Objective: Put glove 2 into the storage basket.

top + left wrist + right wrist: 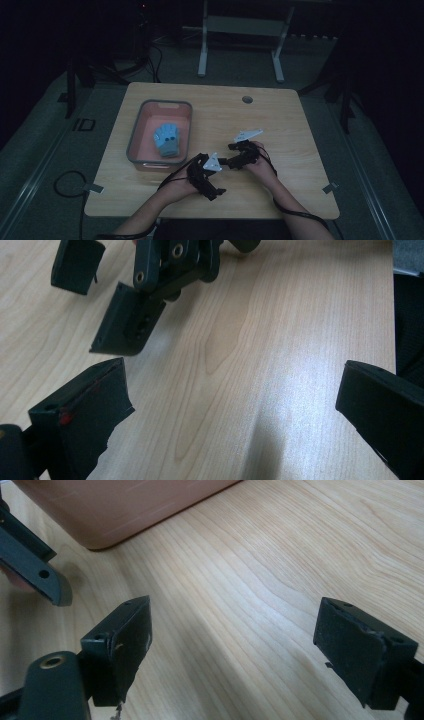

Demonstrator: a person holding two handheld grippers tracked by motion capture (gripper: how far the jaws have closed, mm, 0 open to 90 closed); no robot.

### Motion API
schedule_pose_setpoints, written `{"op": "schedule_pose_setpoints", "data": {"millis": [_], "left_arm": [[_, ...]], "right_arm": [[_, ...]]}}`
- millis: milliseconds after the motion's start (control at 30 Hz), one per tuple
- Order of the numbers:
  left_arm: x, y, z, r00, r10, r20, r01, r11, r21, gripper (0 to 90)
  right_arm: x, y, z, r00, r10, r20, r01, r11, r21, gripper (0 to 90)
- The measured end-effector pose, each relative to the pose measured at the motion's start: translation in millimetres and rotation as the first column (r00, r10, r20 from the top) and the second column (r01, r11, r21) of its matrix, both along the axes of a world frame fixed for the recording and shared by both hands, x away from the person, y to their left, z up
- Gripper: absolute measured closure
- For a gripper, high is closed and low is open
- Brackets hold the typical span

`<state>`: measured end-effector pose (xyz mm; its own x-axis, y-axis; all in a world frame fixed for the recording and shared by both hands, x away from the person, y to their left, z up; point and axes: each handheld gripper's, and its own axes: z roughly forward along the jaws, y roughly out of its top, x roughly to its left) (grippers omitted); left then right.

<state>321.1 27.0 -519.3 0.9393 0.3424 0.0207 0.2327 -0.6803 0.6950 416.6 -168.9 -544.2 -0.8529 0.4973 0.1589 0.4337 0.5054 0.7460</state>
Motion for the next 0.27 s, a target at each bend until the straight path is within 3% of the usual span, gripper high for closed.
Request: {"op": "schedule_pose_setpoints", "data": {"millis": [267], "left_arm": [[0.5, 0.3, -4.4, 0.9999, 0.003, -0.011, -0.003, 1.0, -0.002, 0.7]], "right_arm": [[0.2, -2.6, -2.1, 1.0, -0.003, 0.001, 0.003, 1.0, 0.001, 15.9]]}}
